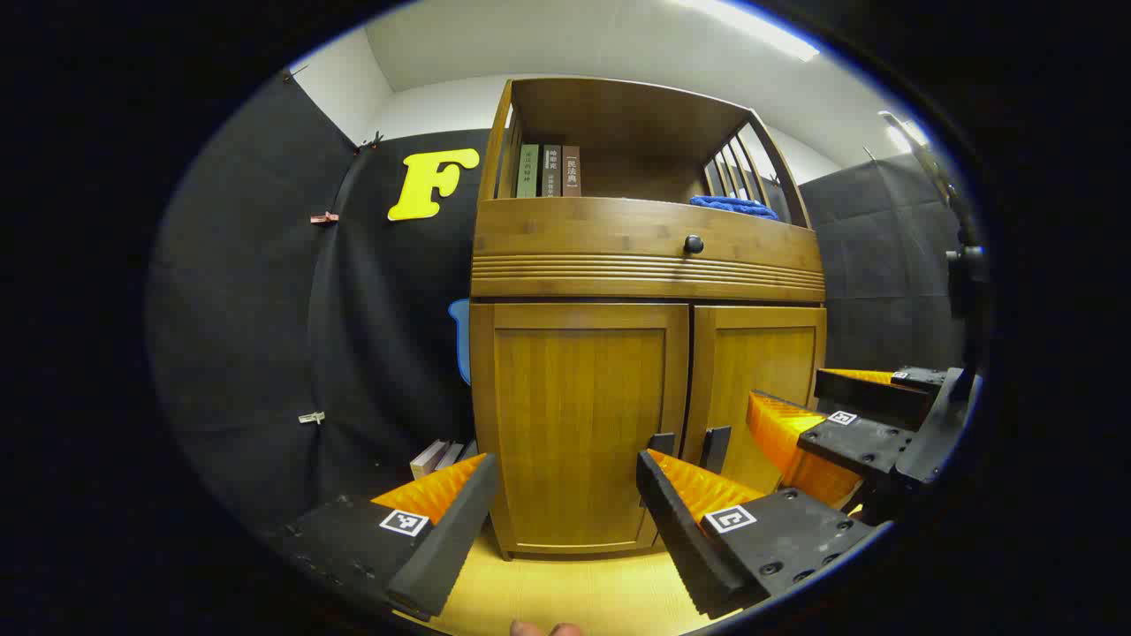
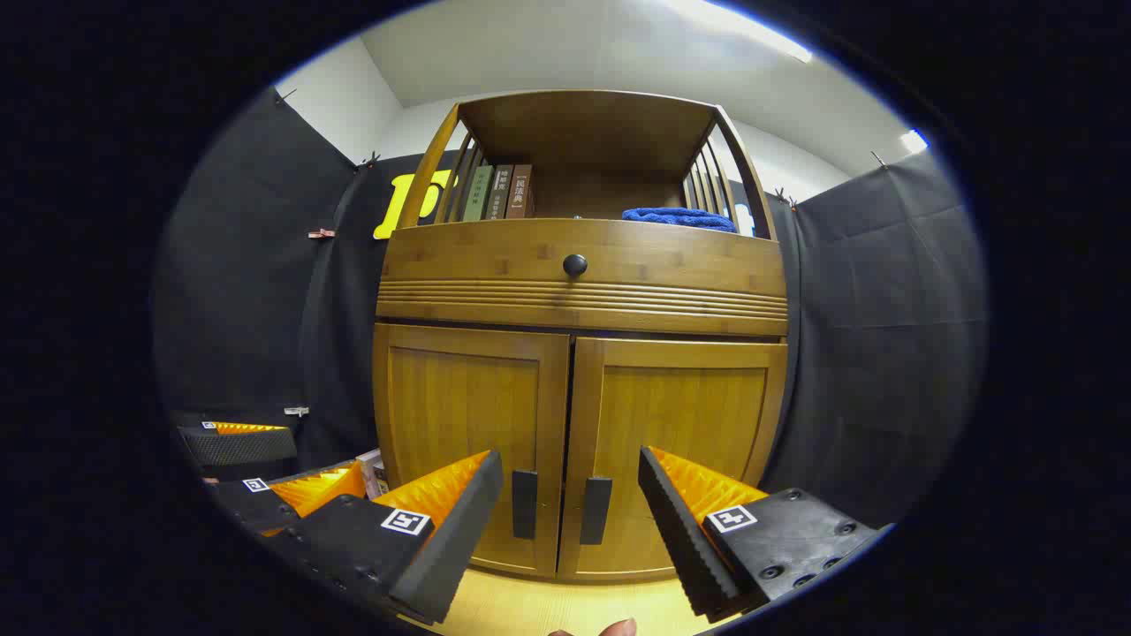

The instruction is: Open the right door of the double-door shoe cabinet with the right hand, and open the left door with the left hand.

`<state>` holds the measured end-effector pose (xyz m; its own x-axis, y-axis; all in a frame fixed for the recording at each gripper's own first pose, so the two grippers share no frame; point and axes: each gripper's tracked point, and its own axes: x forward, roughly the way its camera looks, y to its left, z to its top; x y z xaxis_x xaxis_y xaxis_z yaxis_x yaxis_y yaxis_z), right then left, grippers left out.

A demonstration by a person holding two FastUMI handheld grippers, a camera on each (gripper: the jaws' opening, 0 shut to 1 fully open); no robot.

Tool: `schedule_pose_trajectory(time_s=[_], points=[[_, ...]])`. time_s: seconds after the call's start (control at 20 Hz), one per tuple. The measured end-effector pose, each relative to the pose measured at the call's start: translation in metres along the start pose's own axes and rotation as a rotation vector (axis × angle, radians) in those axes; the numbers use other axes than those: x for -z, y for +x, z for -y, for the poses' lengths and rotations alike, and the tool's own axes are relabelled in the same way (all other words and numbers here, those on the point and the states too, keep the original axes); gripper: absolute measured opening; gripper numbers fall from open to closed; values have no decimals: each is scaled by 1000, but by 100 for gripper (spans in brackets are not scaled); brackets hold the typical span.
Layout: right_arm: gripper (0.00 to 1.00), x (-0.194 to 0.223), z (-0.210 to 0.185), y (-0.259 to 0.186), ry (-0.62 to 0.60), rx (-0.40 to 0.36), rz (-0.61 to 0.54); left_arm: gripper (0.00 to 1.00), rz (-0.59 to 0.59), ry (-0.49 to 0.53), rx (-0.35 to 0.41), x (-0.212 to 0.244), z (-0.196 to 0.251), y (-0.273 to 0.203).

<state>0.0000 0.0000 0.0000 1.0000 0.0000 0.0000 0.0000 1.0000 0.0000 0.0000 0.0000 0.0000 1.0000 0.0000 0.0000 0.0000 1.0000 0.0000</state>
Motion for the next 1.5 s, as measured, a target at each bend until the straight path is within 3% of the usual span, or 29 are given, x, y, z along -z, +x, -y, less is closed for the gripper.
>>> schedule_pose_trajectory(time_s=[1.0,1.5], points=[[98,2,-13,-2,-2,3,11,98,5,-16,10,-1,-16,-1],[99,37,0,31,2,14,-42,98,1,2,-8,6,-43,12]])
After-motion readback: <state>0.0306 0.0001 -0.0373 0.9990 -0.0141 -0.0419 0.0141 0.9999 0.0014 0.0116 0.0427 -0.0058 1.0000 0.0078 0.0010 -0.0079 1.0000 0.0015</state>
